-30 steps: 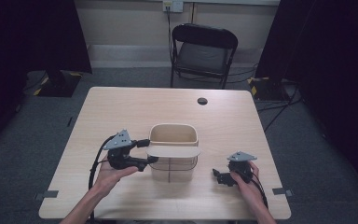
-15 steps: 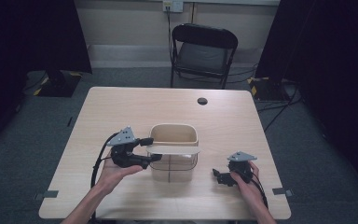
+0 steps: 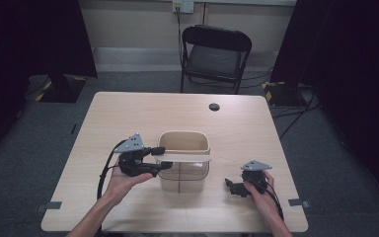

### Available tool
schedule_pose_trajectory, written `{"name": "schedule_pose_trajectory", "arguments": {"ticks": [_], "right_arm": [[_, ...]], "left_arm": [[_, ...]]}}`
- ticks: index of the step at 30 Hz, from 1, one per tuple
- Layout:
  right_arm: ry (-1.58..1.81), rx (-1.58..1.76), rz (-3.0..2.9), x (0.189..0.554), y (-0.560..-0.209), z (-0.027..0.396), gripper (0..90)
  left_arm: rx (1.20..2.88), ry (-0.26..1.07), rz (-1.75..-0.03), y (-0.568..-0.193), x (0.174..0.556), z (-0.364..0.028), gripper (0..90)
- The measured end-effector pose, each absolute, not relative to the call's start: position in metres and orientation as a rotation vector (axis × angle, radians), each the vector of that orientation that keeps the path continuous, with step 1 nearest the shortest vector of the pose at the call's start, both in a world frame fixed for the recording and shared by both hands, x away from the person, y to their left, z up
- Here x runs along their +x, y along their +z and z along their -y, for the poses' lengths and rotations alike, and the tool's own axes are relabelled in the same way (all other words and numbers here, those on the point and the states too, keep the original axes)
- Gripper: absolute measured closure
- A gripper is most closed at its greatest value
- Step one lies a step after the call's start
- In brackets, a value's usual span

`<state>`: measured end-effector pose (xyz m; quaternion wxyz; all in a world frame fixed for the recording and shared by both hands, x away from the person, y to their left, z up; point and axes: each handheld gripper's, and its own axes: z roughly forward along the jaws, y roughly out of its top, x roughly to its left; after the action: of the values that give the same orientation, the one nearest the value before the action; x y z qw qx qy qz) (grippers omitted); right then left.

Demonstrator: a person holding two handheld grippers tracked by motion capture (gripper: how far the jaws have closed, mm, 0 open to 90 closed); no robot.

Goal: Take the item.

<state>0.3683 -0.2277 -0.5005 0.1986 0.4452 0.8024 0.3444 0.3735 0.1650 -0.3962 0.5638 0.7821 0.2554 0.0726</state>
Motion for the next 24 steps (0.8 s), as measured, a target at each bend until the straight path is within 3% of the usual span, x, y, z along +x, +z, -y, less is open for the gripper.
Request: {"name": "schedule_pose_trajectory", "arguments": {"ticks": [24], "right_arm": [[0.963,1.246,-2.244,0.3683,-0.5005,0.2277,11.5]], "left_arm": [[1.856,0.158,-0.593,-0.3892,0.3782,-0.1677,46.7]]}}
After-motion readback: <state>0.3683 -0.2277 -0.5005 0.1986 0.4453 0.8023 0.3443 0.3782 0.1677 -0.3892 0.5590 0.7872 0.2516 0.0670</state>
